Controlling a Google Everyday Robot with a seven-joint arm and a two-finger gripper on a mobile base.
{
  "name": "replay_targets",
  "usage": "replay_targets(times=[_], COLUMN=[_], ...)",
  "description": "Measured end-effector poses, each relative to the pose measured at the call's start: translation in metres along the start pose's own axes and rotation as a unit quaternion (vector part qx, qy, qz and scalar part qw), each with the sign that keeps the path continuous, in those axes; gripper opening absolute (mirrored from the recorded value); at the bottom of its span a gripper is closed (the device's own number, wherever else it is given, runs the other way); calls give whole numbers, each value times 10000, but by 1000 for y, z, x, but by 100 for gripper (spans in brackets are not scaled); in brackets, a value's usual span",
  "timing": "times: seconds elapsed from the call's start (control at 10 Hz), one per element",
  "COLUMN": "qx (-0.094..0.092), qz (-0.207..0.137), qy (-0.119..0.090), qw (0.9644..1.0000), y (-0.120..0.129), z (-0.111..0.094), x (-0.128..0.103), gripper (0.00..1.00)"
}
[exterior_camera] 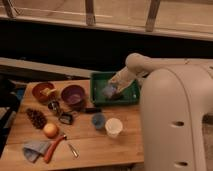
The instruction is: Place sponge in plastic cup
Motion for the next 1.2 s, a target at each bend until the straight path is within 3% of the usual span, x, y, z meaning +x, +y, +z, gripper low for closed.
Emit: replay_targets(times=[0.1,0.2,0.3,0.5,0.9,1.2], qx=[-103,-93,-140,-196,-205,-80], qz=[-302,-534,-777,-991,-1027,-1162], qy=[447,815,1180,1523,1558,1334], qw=[9985,9952,9899,9832,9822,9842], y=[-13,-21,-24,-35,-35,-38], z=[-3,-3,-2,-7,-6,-24], x=[11,22,35,43,46,64], gripper=[0,0,0,0,0,0])
